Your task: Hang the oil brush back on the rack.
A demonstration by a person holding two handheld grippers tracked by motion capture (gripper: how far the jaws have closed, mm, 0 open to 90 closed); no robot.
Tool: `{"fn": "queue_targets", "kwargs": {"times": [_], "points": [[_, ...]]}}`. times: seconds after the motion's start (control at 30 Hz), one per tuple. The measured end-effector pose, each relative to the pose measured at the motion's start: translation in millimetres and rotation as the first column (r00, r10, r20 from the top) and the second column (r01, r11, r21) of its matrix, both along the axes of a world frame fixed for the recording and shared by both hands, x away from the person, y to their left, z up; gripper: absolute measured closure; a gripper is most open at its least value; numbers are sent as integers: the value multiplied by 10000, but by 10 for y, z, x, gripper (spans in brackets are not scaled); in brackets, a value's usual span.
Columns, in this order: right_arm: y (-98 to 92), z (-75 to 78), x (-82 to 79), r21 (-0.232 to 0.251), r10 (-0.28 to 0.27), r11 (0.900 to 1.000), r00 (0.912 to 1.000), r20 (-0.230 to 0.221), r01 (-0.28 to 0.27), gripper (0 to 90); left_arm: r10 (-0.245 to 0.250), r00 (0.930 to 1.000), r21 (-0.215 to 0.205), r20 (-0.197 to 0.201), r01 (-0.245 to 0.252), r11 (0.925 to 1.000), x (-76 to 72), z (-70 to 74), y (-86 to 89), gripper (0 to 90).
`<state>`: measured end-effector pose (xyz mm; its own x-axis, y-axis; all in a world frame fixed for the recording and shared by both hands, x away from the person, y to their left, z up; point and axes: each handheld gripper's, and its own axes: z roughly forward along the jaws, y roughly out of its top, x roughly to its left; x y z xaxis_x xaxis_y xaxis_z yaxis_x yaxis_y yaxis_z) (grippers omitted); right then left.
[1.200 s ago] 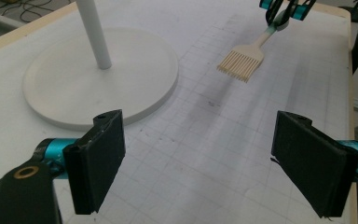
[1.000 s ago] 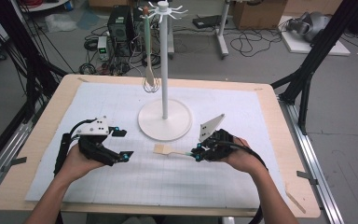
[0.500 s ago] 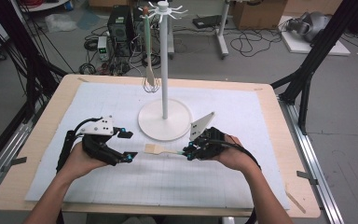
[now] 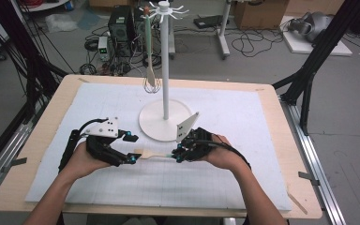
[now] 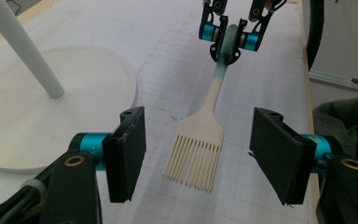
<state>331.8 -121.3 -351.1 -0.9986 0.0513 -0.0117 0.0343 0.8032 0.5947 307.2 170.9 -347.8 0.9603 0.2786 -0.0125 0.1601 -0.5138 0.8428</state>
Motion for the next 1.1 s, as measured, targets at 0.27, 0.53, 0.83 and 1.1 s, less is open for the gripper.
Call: {"fn": "queue_targets", "kwargs": {"times": [0.27, 0.53, 0.83, 1.1], "points": [[131, 16, -5, 40, 205, 9998, 9997, -104, -205, 799, -271, 9996, 241, -71, 273, 9993, 11, -1, -38, 413], [253, 68, -5, -84, 449, 9990, 9990, -21, -449, 799, -457, 9989, 470, -120, 462, 9978, 22, -16, -88, 450], [385, 66, -18, -179, 751, 9970, 9972, 30, -750, 799, -638, 9974, 971, -322, 666, 9930, 42, -67, -134, 518], [435, 56, -34, -301, 818, 9962, 9966, 28, -817, 798, -822, 9948, 1347, -598, 896, 9868, 50, -129, -210, 574]]}}
